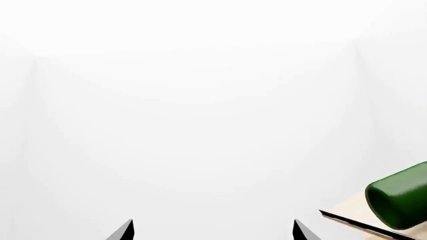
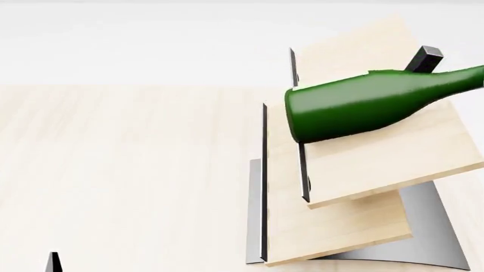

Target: Put the wine bottle on the wine rack.

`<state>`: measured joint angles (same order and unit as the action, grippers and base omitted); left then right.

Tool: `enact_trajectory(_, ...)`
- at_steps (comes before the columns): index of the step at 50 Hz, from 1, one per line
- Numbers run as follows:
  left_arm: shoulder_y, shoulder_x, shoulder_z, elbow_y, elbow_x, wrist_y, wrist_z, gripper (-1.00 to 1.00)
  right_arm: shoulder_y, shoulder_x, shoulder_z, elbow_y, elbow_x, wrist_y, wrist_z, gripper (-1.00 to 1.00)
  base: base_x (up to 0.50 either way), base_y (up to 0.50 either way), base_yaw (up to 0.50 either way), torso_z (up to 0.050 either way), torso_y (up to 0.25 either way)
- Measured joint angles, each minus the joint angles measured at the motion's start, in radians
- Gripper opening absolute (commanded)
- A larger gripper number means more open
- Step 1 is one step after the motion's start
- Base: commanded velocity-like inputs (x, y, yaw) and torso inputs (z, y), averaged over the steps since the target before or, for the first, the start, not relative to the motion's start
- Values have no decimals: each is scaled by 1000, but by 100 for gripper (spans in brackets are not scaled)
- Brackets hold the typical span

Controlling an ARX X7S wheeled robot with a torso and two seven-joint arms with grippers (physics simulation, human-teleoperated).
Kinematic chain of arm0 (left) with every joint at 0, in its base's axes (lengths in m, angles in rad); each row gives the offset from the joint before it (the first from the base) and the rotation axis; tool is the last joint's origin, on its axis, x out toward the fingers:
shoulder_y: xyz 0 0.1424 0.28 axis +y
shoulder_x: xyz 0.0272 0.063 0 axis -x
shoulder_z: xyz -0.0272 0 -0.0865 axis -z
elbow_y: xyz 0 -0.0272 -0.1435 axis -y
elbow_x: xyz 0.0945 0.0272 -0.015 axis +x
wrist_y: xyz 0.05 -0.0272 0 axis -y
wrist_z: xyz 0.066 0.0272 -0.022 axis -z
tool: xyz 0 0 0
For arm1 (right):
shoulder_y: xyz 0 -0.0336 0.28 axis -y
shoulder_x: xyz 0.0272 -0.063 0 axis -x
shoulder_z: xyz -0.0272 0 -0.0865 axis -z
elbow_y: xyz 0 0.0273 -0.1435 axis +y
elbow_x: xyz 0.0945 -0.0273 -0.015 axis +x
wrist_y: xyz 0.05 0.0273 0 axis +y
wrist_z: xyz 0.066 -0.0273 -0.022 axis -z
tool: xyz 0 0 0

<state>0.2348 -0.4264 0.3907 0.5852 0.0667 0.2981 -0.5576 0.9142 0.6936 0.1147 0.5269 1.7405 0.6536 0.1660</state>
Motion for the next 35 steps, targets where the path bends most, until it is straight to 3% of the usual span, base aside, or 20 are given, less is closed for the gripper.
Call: enact_trajectory(35, -3, -5, 7, 0, 1, -2, -7, 100, 0, 13, -33, 40, -69, 5, -47, 100, 0, 0, 0, 0, 0)
